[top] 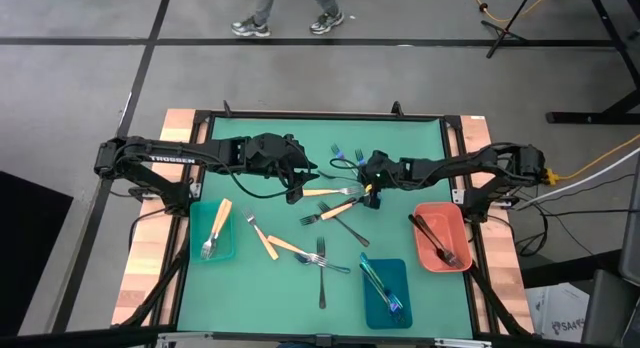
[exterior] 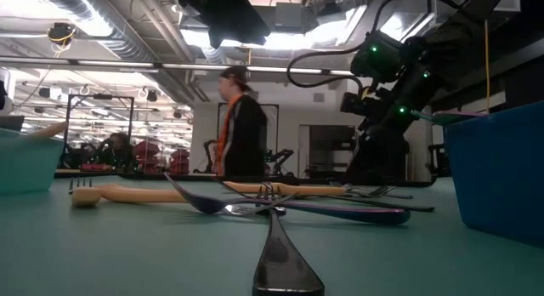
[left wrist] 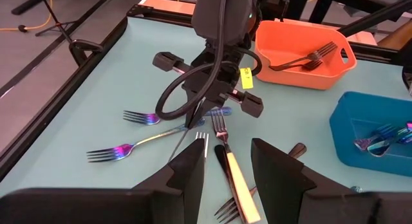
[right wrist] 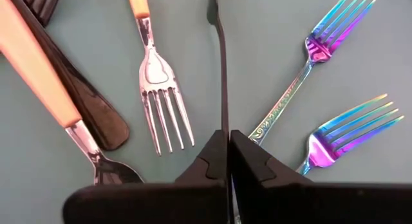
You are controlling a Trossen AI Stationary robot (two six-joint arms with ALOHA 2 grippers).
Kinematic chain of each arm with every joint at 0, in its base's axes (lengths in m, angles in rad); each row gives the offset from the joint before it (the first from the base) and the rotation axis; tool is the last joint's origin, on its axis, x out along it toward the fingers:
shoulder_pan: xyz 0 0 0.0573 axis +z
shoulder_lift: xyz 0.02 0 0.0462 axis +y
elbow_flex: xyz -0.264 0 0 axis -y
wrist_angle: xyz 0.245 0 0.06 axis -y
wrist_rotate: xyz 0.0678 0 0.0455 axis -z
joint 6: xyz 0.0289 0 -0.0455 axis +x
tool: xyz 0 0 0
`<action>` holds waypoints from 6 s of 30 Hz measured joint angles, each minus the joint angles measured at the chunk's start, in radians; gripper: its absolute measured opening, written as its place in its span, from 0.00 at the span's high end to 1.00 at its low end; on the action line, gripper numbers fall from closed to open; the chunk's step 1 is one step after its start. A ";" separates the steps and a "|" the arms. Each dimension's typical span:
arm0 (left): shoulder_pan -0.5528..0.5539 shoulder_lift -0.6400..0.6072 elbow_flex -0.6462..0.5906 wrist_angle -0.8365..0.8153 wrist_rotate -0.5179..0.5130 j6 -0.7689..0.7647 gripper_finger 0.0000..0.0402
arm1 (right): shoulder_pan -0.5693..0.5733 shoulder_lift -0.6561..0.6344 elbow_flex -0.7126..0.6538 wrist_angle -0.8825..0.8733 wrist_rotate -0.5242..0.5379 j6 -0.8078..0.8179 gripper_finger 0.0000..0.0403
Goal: Sort silverware by color (type)
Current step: Put the black fork into the orange bin
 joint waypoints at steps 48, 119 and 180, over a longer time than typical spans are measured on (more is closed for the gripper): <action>0.269 0.512 -0.001 0.462 0.341 0.060 0.70 | 0.000 -0.002 0.002 -0.006 -0.011 0.000 0.99; 0.224 0.757 0.257 0.052 0.239 0.124 0.98 | 0.000 -0.003 0.003 -0.024 0.021 0.001 0.99; 0.238 0.759 0.404 0.251 0.338 -0.003 0.99 | 0.000 -0.657 0.002 -0.320 0.132 0.163 0.66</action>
